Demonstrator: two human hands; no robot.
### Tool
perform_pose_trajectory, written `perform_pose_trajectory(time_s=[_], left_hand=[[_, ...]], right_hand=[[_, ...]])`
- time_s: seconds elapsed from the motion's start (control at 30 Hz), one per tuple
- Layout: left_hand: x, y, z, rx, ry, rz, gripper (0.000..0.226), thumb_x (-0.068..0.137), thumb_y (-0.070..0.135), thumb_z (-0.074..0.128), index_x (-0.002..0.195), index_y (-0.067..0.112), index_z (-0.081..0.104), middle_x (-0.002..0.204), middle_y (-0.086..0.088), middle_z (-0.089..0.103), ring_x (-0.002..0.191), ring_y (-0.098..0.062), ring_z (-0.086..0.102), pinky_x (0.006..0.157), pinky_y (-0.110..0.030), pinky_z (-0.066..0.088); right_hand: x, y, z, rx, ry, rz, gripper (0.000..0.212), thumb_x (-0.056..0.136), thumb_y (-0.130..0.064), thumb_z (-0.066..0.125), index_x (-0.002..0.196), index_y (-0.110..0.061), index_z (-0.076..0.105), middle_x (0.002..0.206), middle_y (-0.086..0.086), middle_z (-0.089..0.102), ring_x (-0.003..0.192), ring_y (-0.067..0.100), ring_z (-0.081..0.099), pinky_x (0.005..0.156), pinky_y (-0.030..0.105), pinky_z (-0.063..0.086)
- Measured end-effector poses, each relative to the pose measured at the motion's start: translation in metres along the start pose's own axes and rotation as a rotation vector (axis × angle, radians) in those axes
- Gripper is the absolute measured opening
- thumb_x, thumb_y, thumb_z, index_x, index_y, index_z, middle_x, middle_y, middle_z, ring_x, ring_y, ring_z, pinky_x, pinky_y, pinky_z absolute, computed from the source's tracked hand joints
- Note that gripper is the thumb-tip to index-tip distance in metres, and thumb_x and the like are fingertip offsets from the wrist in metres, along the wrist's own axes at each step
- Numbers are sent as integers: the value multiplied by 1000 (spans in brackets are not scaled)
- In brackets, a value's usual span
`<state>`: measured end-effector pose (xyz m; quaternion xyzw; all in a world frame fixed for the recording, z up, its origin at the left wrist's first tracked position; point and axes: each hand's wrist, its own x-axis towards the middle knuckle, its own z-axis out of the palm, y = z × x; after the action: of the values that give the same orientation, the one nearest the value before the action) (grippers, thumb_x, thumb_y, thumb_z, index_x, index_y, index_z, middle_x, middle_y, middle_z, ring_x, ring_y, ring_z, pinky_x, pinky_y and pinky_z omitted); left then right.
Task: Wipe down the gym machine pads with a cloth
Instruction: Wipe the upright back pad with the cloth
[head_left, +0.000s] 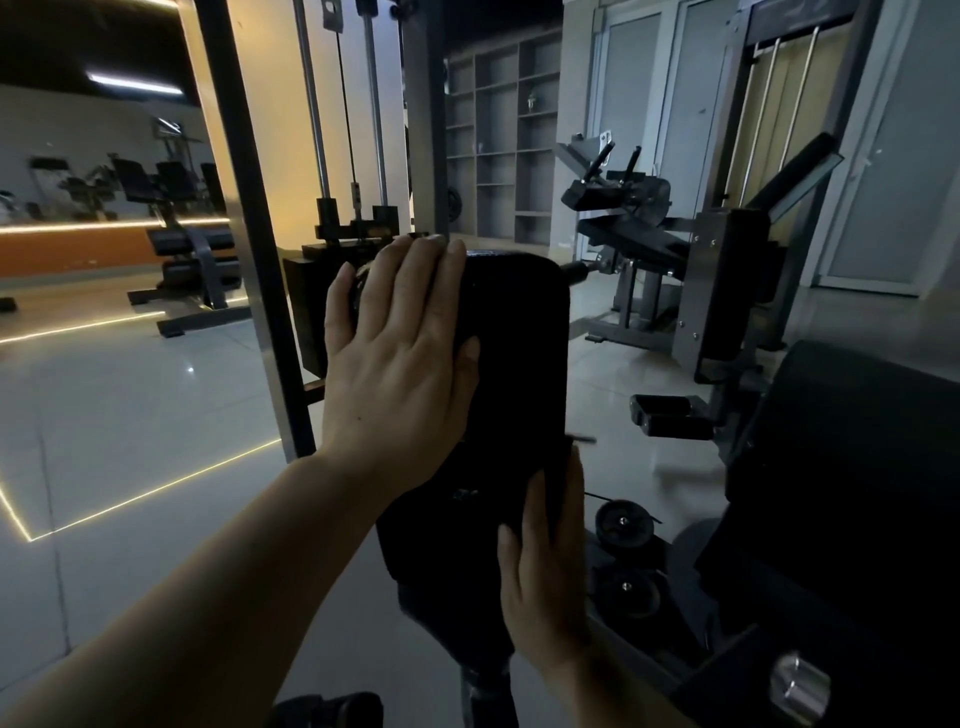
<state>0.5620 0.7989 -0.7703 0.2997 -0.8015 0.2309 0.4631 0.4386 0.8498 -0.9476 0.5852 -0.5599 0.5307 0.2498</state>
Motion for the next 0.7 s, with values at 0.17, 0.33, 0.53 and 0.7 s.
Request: perform_pose_trajectory(time_s=[0.17,0.33,0.53,0.7], left_hand=[[0,-1,1,-3,-9,-1,60,96,39,31,149,10,25,149,-14,33,141,-28,17,116,-52,11],[1,0,4,5,15,1,60,97,40,30,148,9,28,148,-13,34,141,-27,19,116,-51,11],[0,-1,5,18,25,5,59,96,38,30,147,8,30,147,-14,37,139,-29,22,115,-52,15],[0,-1,5,7,9,5,59,96,38,31,148,10,28,148,-13,35,140,-28,21,114,-54,15]], right_hand=[[70,-13,-22,332,93,120,58,102,-34,26,151,-8,10,155,5,22,143,16,24,112,25,29],[167,-28,-46,348,136,58,50,100,-20,36,147,-13,24,140,3,41,121,-12,37,90,0,29],[72,-14,-14,72,157,-3,57,102,-36,28,152,-22,6,158,9,10,146,22,17,115,24,22],[0,2,2,91,87,27,56,102,-38,27,153,-29,4,160,1,4,146,23,16,116,26,20]])
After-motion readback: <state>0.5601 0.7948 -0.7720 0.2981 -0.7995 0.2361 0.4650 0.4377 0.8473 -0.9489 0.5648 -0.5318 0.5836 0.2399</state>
